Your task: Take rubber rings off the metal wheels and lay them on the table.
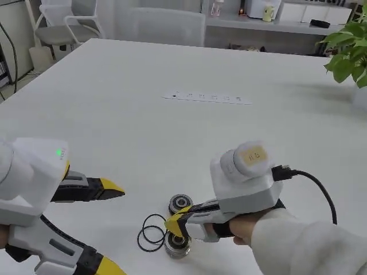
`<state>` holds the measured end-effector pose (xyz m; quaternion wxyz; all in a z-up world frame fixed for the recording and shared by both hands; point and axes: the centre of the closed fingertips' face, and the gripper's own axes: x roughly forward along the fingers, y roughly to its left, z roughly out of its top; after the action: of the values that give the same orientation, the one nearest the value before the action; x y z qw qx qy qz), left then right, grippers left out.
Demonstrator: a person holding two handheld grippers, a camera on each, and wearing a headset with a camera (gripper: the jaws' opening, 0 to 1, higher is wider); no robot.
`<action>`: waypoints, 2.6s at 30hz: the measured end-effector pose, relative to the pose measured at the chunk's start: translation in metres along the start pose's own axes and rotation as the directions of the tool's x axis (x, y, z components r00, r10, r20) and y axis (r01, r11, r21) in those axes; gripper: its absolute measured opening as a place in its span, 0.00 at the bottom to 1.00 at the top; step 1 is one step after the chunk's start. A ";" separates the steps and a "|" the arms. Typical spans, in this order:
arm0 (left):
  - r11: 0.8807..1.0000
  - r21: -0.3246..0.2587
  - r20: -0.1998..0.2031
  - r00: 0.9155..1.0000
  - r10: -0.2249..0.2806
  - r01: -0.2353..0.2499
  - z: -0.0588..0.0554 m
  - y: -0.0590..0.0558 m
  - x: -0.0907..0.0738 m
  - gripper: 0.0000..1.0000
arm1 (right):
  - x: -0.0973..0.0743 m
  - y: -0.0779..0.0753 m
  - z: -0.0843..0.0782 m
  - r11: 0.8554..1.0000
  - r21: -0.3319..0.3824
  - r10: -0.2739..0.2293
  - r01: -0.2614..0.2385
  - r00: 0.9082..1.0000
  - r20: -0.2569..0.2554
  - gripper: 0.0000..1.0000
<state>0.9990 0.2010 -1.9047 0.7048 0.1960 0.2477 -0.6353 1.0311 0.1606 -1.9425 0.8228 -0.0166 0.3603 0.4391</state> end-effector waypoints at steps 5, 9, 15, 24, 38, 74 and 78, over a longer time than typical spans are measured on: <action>1.000 -0.001 0.003 1.000 0.002 -0.002 0.001 0.001 0.000 0.81 | 0.000 -0.002 0.000 1.000 -0.009 -0.009 0.009 1.000 0.004 0.01; 1.000 -0.002 0.004 1.000 0.007 -0.007 0.001 0.001 -0.001 0.81 | -0.002 -0.006 -0.001 1.000 0.001 -0.021 0.021 1.000 0.001 0.03; 1.000 -0.007 0.035 0.999 0.007 -0.007 0.007 0.002 -0.001 0.80 | -0.009 -0.012 0.008 0.999 0.005 -0.036 0.036 0.999 0.038 0.03; 1.000 -0.007 0.082 0.997 -0.003 0.003 0.027 0.007 0.001 0.80 | -0.024 -0.030 0.021 0.996 -0.012 -0.089 0.091 0.990 0.106 0.06; 0.994 0.101 0.111 0.994 0.020 -0.031 0.072 0.044 0.018 0.68 | -0.029 -0.051 0.008 0.986 -0.083 -0.138 0.144 0.988 0.072 0.14; 0.998 0.059 0.064 0.998 0.007 -0.011 0.037 0.060 0.094 0.17 | -0.011 -0.054 -0.011 0.983 -0.153 -0.100 0.098 0.995 -0.010 0.19; 0.999 0.040 0.061 0.998 0.007 -0.010 0.033 0.059 0.094 0.16 | -0.009 -0.053 -0.012 0.983 -0.157 -0.096 0.092 0.995 -0.014 0.19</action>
<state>1.0678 0.1129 -1.9370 0.7106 0.1915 0.2124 -0.6428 1.0594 0.1172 -1.9613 0.8348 -0.1028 0.3326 0.4265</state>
